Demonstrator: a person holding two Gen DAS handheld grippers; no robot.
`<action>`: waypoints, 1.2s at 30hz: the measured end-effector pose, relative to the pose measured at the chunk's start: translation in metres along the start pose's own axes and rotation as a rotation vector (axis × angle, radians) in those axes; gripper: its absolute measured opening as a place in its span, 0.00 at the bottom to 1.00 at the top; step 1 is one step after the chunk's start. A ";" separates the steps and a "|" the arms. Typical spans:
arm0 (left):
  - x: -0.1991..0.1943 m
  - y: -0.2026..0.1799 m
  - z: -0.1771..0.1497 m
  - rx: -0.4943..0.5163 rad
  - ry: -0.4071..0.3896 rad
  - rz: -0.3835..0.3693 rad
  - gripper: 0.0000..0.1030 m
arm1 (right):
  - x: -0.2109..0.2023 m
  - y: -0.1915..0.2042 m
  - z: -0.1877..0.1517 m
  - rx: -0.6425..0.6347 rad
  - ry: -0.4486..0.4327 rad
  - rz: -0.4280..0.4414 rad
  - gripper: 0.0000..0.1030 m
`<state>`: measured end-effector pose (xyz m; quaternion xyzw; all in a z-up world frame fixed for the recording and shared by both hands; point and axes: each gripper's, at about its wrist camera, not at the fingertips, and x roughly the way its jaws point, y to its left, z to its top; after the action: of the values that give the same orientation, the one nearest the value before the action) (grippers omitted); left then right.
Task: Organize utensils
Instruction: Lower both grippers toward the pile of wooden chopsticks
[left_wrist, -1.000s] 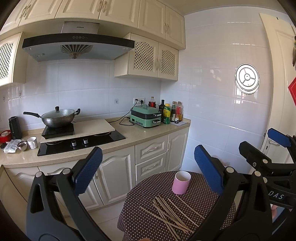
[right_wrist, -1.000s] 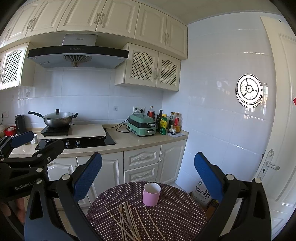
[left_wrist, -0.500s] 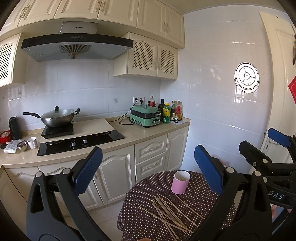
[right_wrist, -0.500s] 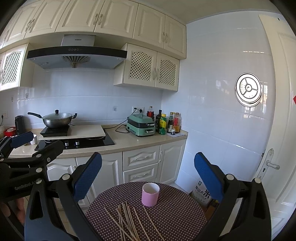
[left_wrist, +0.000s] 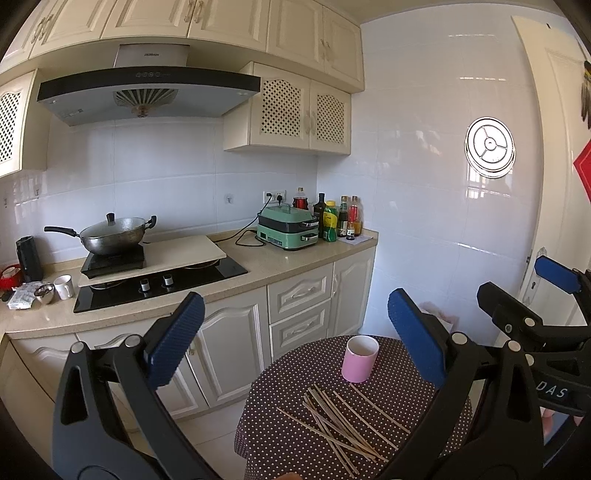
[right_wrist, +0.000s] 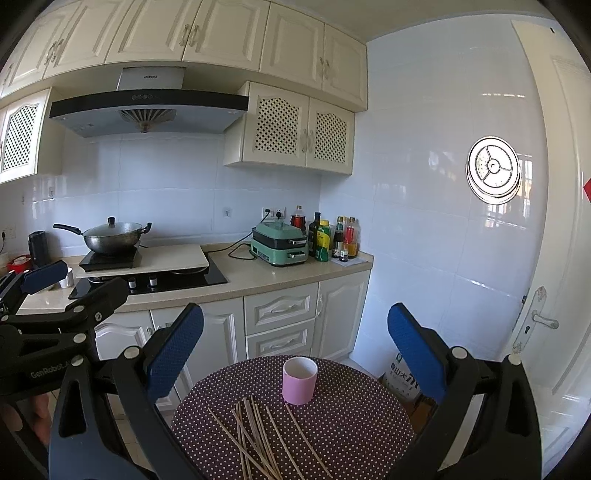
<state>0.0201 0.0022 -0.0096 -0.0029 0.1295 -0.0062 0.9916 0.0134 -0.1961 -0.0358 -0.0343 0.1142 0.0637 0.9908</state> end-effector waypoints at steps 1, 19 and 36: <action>0.001 -0.001 -0.001 0.001 0.002 -0.001 0.94 | 0.001 -0.001 -0.001 0.002 0.004 -0.004 0.93; 0.094 -0.035 -0.023 0.043 0.138 0.033 0.94 | 0.101 -0.033 -0.028 -0.027 0.225 0.037 0.93; 0.230 -0.026 -0.101 -0.104 0.529 0.028 0.94 | 0.238 -0.044 -0.096 -0.081 0.548 0.239 0.76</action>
<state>0.2157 -0.0270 -0.1660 -0.0503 0.3843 0.0136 0.9217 0.2281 -0.2193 -0.1814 -0.0758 0.3777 0.1726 0.9065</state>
